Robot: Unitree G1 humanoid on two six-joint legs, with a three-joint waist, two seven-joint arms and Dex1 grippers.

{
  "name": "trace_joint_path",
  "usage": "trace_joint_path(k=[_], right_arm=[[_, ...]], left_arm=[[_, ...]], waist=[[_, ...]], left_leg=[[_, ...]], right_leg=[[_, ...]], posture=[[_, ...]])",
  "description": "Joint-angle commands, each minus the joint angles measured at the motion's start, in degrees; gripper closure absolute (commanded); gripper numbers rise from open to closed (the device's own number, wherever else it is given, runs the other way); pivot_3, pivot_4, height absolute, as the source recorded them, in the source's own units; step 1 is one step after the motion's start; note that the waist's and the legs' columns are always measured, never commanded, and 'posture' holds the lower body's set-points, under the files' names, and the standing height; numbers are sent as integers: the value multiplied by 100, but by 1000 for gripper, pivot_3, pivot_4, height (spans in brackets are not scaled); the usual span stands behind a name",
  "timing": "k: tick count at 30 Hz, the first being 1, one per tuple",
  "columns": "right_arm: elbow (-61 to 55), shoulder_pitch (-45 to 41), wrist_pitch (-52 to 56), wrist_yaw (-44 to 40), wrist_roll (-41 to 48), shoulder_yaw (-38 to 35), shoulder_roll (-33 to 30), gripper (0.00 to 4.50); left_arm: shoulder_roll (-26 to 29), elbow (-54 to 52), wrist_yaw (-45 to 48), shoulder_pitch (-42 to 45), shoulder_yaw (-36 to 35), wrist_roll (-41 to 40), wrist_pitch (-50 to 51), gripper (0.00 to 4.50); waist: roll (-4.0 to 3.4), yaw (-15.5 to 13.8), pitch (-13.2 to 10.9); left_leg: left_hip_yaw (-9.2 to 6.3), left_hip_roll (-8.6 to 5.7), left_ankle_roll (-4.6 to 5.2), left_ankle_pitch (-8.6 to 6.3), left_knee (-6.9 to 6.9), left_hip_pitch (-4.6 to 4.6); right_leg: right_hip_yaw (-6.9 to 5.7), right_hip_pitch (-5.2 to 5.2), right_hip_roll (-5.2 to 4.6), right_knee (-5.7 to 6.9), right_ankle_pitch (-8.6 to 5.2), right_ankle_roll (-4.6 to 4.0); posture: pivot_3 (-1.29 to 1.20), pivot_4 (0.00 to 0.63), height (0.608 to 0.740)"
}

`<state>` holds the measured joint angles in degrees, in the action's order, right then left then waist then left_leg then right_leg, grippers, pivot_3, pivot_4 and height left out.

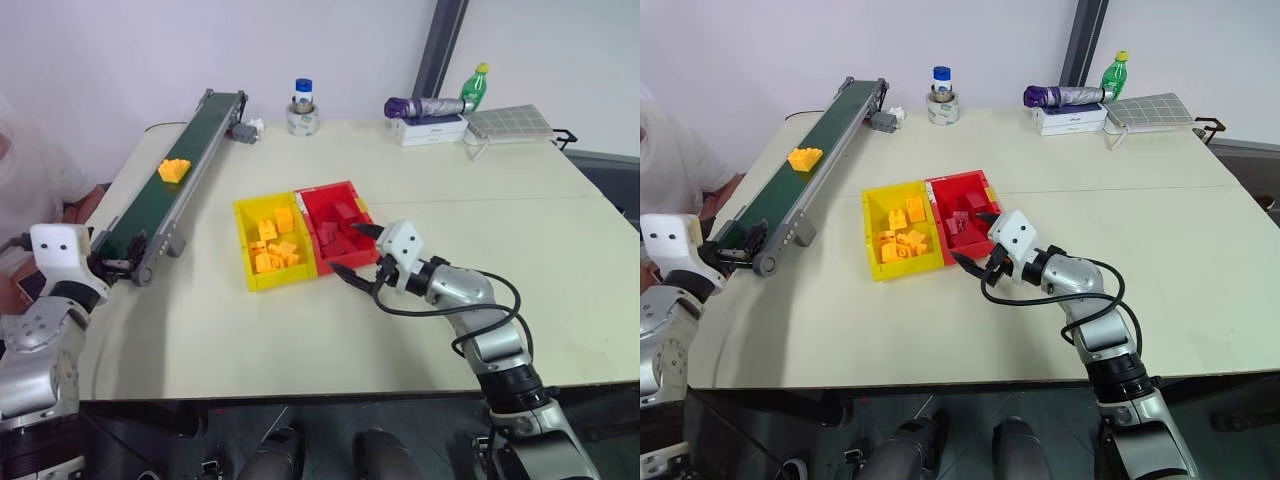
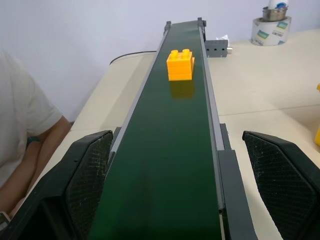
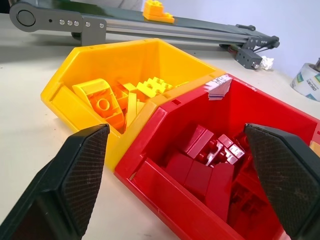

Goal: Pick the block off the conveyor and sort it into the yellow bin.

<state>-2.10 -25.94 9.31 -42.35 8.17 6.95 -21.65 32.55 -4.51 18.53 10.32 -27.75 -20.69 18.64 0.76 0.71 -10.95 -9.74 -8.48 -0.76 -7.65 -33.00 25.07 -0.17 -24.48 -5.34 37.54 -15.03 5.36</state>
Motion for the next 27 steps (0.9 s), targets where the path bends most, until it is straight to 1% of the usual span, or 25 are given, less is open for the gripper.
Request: trace_joint_path(k=[1, 6, 10, 15, 20, 25, 27], right_arm=[[-261, -22, -84, -49, 137, -75, -27, 0], [-246, -28, -88, -53, 130, -72, -36, 0], [-231, -40, -99, -38, 115, -63, -35, 0], [-226, -46, -105, 5, 86, -28, 5, 0], [-282, -16, -77, 57, 70, -47, -2, 0], [-339, 55, -72, 95, 50, -48, -31, 0], [-355, 63, -62, 121, 44, -50, -23, 0]], left_arm=[[64, -40, -23, 173, 4, 11, -24, 106], [167, 60, -38, 398, 137, 125, 123, 106], [299, 352, -128, 871, 158, 64, 539, 106], [672, 1177, 55, 1553, 571, 294, 1001, 106], [890, 2443, 273, 2563, 826, 424, 1162, 106], [1015, 3487, 579, 3226, 1098, 670, 862, 106], [1031, 3824, 720, 3425, 1154, 685, 885, 106]], waist=[[0, -1, 0], [0, -2, 0], [1, -5, 1], [1, 0, 1], [2, 1, 1], [1, 11, 1], [2, 17, 1]], left_leg=[[0, 0, 0, 0, 0, 0], [0, 0, 0, 0, 0, 0], [0, 0, 0, 0, -2, 0], [0, 1, 0, 0, -2, 0], [-1, 1, -1, 1, -3, -1], [0, 2, -1, 2, -3, -1], [0, 2, -1, 2, -3, -1]], right_leg=[[0, 0, 0, 0, 0, 0], [0, 0, 0, 0, 1, 2], [-1, 1, 1, 0, 5, 6], [-1, 0, 5, 0, 13, 19], [-1, 0, 8, 0, 16, 25], [-1, 0, 9, -3, 22, 35], [0, 0, 9, -3, 25, 38]], posture=[[0, 150, 740], [0, 150, 740], [0, 150, 740], [0, 150, 740], [0, 150, 740], [0, 150, 740], [0, 150, 740]])
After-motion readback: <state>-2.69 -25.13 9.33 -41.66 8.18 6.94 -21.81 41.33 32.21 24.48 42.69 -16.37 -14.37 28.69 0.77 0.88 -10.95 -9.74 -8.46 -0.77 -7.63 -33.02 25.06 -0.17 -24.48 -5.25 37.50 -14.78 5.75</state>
